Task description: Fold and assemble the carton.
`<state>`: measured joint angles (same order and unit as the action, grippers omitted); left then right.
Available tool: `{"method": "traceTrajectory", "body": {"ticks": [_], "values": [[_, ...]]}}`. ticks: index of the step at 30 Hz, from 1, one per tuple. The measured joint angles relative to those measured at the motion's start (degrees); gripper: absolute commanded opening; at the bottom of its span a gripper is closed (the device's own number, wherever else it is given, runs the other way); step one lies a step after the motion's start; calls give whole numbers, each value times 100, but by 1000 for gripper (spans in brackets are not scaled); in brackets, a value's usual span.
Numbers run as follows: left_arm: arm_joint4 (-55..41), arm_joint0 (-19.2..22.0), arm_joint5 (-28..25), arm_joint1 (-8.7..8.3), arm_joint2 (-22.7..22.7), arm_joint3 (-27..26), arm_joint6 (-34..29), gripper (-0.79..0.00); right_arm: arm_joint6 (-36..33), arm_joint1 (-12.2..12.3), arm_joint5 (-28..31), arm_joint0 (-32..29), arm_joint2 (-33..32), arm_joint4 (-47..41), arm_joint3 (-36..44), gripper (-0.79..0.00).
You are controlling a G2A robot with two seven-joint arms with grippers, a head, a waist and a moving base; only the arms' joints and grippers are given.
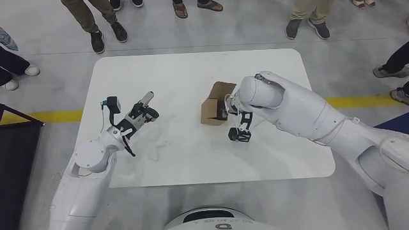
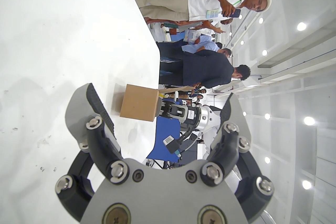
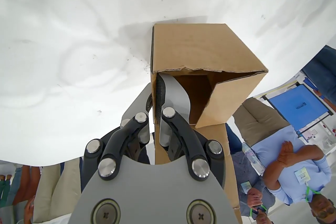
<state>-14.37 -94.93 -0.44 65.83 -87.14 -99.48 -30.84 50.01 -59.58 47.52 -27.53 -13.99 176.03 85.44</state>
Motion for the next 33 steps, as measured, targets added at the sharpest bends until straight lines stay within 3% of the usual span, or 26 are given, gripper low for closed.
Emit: {"method": "traceTrajectory", "body": {"ticks": [7,8,9,10,17,21,28,33], "values": [[0,0,0,0,0,0,0,0,280,84,-235,423,430,-3,166,-785],[0,0,0,0,0,0,0,0,341,91,-301,442,426,-3,161,-576],[0,0,0,0,0,0,0,0,413,96,-372,459,424,-3,154,-135],[0,0,0,0,0,0,0,0,525,99,-481,481,424,-3,133,0],[0,0,0,0,0,0,0,0,664,68,-922,504,370,-126,-269,0],[0,0,0,0,0,0,0,0,382,149,-1190,339,69,-579,-406,0],[0,0,0,0,0,0,0,0,-598,695,-2136,-633,-1326,-2438,-608,0],[0,0,0,0,0,0,0,0,-650,1089,-2572,-1568,-2321,-3986,-770,0]]}}
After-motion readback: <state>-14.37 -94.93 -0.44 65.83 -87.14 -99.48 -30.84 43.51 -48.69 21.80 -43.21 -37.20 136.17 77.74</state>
